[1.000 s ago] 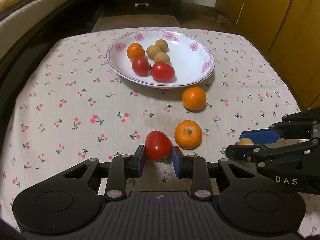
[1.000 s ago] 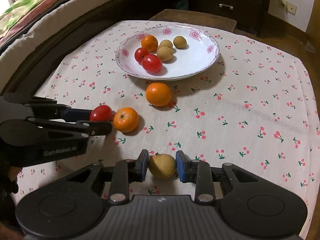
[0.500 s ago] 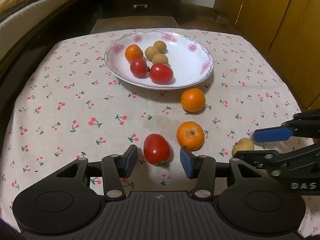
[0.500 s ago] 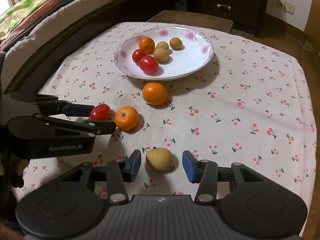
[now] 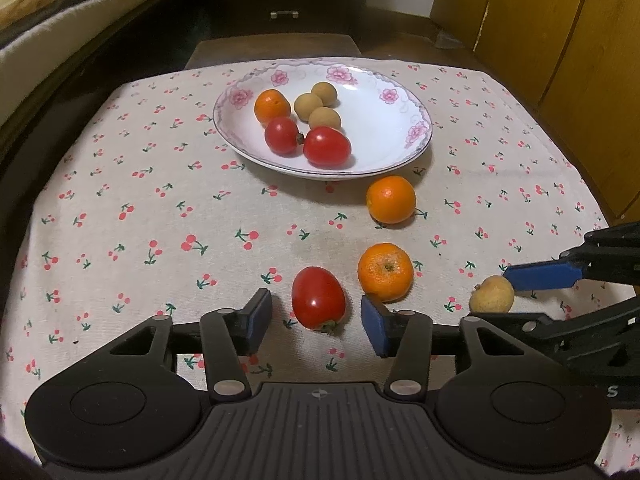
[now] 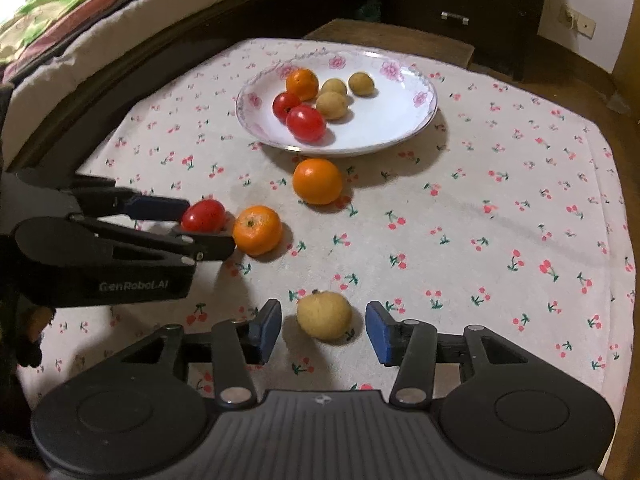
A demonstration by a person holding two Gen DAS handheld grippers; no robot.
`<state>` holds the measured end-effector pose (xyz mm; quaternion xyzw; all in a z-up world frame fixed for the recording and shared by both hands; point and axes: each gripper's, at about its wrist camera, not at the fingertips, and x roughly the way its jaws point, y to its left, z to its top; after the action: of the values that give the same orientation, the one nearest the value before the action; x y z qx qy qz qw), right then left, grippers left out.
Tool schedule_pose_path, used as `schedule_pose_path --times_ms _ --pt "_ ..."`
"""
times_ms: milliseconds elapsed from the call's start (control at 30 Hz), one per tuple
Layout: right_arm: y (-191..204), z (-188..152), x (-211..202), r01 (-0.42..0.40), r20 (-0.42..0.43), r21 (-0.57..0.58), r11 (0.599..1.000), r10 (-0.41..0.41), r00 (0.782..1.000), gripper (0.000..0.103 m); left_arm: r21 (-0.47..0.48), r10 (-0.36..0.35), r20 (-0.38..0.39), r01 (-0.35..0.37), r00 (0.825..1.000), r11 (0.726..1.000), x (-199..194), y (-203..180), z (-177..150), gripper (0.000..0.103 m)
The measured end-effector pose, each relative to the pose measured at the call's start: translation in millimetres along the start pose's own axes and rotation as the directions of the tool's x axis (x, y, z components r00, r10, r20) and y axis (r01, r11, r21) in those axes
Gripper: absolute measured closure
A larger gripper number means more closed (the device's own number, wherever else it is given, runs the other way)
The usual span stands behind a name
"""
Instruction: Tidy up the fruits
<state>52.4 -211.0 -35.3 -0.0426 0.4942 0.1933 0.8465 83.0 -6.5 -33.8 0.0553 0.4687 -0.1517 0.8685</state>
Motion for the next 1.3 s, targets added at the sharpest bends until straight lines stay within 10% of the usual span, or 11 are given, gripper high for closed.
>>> schedule_pose_path --times_ms 133,1300 --pt "3.0 -1.4 0.3 0.019 -0.013 -0.013 1.000 -0.019 1.000 0.072 0.006 -0.009 -0.006 0.009 1.000 1.000 -0.7 -1.7 -0.2 0.066" --pt "-8.9 34.9 -19.4 0.016 0.110 0.064 0.998 -0.023 0.994 0.072 -0.033 -0.036 0.072 0.038 0.997 0.999 -23.2 -8.9 23.6 0.067"
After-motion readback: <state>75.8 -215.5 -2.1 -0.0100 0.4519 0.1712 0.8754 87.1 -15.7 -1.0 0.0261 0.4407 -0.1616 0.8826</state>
